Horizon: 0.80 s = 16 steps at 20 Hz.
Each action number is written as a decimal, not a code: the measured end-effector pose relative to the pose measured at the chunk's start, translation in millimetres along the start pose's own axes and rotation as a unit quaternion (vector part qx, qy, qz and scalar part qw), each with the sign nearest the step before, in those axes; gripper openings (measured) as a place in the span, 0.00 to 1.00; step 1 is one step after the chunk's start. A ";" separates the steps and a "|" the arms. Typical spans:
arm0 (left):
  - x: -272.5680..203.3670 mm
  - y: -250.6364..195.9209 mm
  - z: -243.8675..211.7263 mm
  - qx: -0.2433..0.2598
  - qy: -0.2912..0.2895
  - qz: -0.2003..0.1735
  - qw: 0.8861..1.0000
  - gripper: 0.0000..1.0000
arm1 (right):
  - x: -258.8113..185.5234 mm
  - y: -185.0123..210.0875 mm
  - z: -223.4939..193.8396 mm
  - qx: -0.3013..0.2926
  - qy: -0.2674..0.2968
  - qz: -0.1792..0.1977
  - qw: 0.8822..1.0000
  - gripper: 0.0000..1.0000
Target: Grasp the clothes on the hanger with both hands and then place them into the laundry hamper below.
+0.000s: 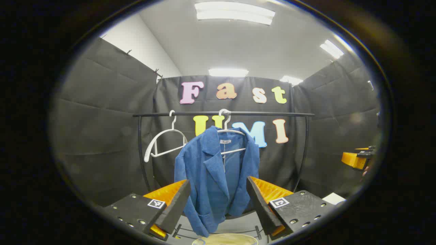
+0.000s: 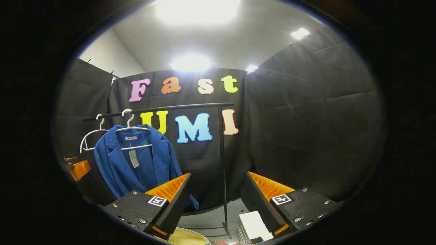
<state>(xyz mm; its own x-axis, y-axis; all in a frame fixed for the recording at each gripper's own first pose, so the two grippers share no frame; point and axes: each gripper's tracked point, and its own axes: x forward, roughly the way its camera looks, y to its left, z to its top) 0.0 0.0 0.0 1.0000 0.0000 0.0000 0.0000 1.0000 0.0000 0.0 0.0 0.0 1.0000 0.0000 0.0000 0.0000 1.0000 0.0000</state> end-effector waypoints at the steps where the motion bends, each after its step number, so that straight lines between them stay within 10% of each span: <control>1: 0.1 1.3 0.1 -0.001 0.001 0.000 1.000 0.94 | 0.7 2.8 -0.2 -0.001 -0.001 0.002 1.000 0.96; 16: -1.0 14.7 -2.5 -0.015 -0.009 0.000 1.000 0.94 | 2.6 34.3 2.1 -0.007 -0.001 0.025 1.000 0.93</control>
<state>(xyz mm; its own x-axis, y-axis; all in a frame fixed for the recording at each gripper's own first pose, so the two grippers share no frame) -1.0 14.7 -2.5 0.9998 0.0009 0.0183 -0.0004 0.9995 -0.0310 2.6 34.3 2.1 0.9988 0.0494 0.0021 -0.0493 0.9987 -0.0135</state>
